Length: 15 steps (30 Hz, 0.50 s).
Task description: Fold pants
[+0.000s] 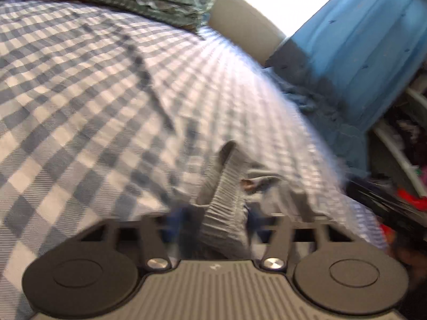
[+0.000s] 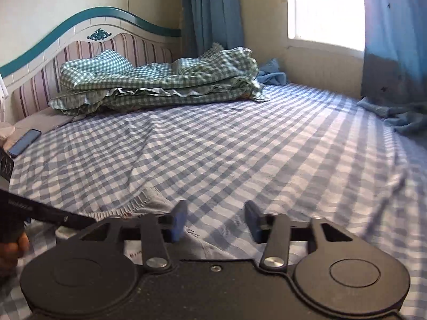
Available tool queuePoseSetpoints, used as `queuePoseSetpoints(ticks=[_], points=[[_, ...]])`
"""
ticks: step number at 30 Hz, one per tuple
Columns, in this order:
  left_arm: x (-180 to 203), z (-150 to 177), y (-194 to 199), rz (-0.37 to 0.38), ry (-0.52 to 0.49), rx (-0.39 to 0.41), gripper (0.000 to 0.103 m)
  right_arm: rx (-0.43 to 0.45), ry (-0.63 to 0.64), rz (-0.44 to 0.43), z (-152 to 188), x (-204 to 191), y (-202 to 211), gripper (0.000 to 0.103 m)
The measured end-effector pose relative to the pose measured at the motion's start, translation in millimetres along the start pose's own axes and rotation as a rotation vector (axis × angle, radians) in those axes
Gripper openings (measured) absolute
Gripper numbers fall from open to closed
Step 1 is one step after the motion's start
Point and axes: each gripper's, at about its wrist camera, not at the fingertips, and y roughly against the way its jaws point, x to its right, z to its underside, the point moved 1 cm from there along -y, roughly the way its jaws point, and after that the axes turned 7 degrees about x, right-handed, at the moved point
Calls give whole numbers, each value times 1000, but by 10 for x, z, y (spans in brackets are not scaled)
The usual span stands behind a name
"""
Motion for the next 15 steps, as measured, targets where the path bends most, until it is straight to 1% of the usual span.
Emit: queuePoseSetpoints(ticks=[1, 2, 3, 4, 5, 6, 8, 10, 11, 12, 13, 14, 15], points=[[-1, -18, -3, -21, 19, -6, 27, -1, 48, 38, 20, -18, 156, 77], [19, -42, 18, -42, 50, -12, 27, -5, 109, 75, 65, -37, 295, 78], [80, -69, 50, -80, 65, -14, 25, -20, 173, 115, 138, -49, 398, 80], [182, -91, 101, -127, 38, 5, 24, -43, 228, 155, 213, -50, 456, 81], [322, -102, 194, -167, -18, 56, 24, -72, 268, 194, 308, -34, 487, 81], [470, -101, 312, -180, -77, 116, 23, -94, 278, 214, 388, 3, 503, 81], [712, -89, 581, -168, -157, 221, 19, -97, 242, 213, 498, 97, 519, 80], [816, -81, 772, -164, -194, 291, 17, -63, 190, 208, 527, 162, 516, 80], [842, -76, 809, -178, -213, 314, 17, -41, 164, 209, 523, 168, 489, 81], [837, -63, 787, -195, -239, 317, 17, -27, 133, 209, 521, 190, 427, 82], [803, -38, 710, -200, -268, 297, 18, -31, 109, 206, 538, 215, 338, 86], [744, -8, 569, -173, -316, 253, 19, -58, 102, 211, 582, 240, 224, 87], [687, 28, 414, -152, -363, 217, 25, -94, 107, 217, 636, 263, 104, 86]])
